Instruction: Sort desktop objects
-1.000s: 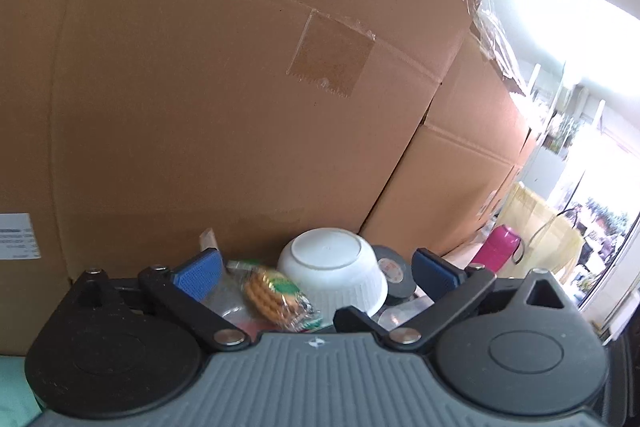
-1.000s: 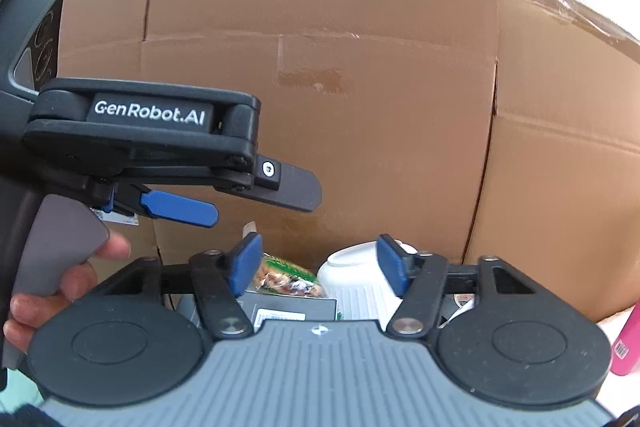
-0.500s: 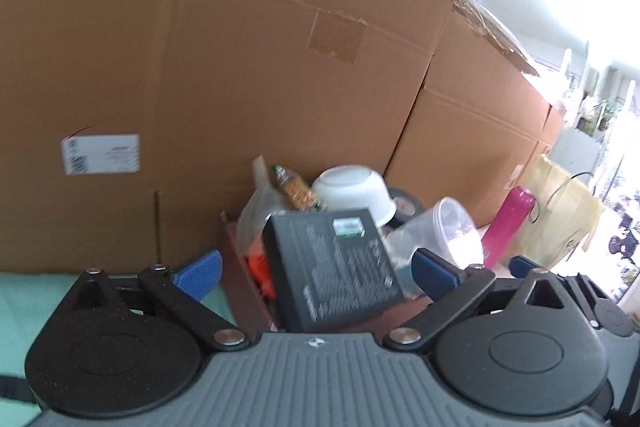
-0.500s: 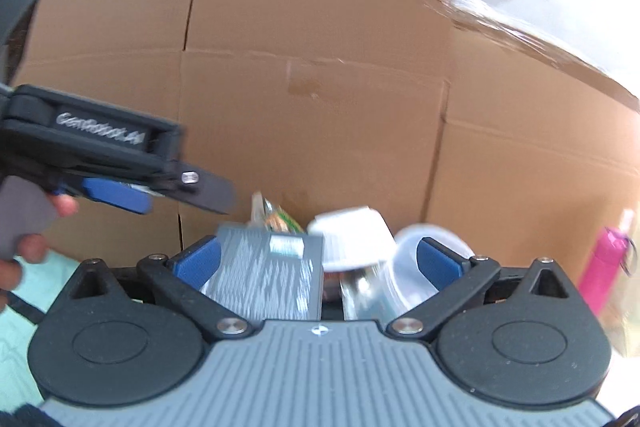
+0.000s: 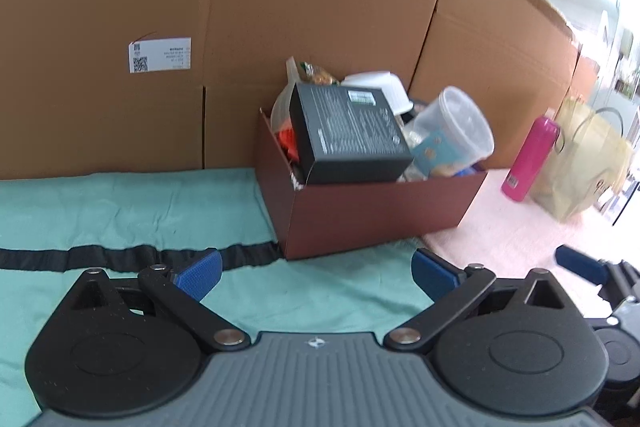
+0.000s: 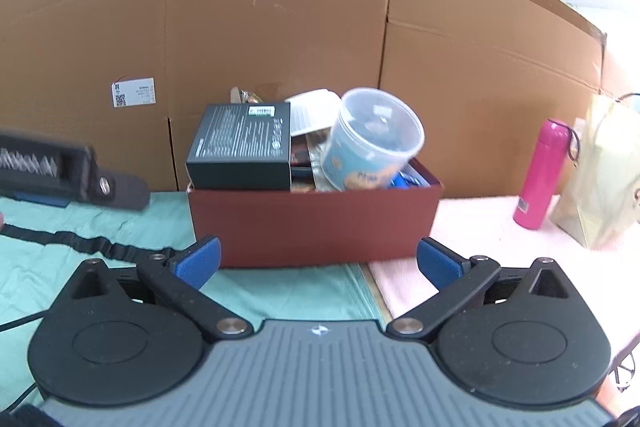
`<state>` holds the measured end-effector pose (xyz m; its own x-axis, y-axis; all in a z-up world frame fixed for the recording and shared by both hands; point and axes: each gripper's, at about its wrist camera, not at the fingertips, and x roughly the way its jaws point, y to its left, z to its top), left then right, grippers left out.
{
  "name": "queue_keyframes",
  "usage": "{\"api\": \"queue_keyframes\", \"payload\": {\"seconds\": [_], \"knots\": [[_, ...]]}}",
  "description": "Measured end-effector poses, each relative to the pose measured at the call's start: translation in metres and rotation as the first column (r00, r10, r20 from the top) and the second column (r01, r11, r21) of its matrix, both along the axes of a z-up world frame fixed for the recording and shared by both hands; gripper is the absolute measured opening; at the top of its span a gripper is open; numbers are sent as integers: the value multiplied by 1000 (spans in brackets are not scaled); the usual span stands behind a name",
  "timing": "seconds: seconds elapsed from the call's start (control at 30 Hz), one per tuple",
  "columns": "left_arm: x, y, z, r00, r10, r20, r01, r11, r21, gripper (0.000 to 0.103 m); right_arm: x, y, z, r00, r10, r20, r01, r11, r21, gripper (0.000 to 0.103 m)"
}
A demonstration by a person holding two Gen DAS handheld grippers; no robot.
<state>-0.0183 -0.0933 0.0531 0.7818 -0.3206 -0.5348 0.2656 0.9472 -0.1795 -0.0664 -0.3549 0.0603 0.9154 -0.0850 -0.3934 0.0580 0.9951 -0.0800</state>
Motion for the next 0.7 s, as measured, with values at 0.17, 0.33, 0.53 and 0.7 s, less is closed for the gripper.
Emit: {"api": "queue_keyframes", "payload": {"seconds": [0.17, 0.33, 0.53, 0.7], "knots": [[-5, -9, -14, 999, 11, -40, -9, 999, 34, 103, -12, -2, -8, 1000, -20, -16, 20, 1000, -13, 101], [-14, -15, -17, 999, -3, -44, 5, 999, 54, 103, -16, -2, -13, 999, -43, -28, 42, 999, -8, 101], [-20, -19, -16, 999, -23, -37, 25, 998, 60, 103, -18, -2, -15, 998, -52, -37, 52, 999, -3, 101], [-22, -18, -16, 999, -40, -32, 42, 998, 41, 103, -18, -1, -17, 998, -56, -43, 55, 998, -6, 101]]}}
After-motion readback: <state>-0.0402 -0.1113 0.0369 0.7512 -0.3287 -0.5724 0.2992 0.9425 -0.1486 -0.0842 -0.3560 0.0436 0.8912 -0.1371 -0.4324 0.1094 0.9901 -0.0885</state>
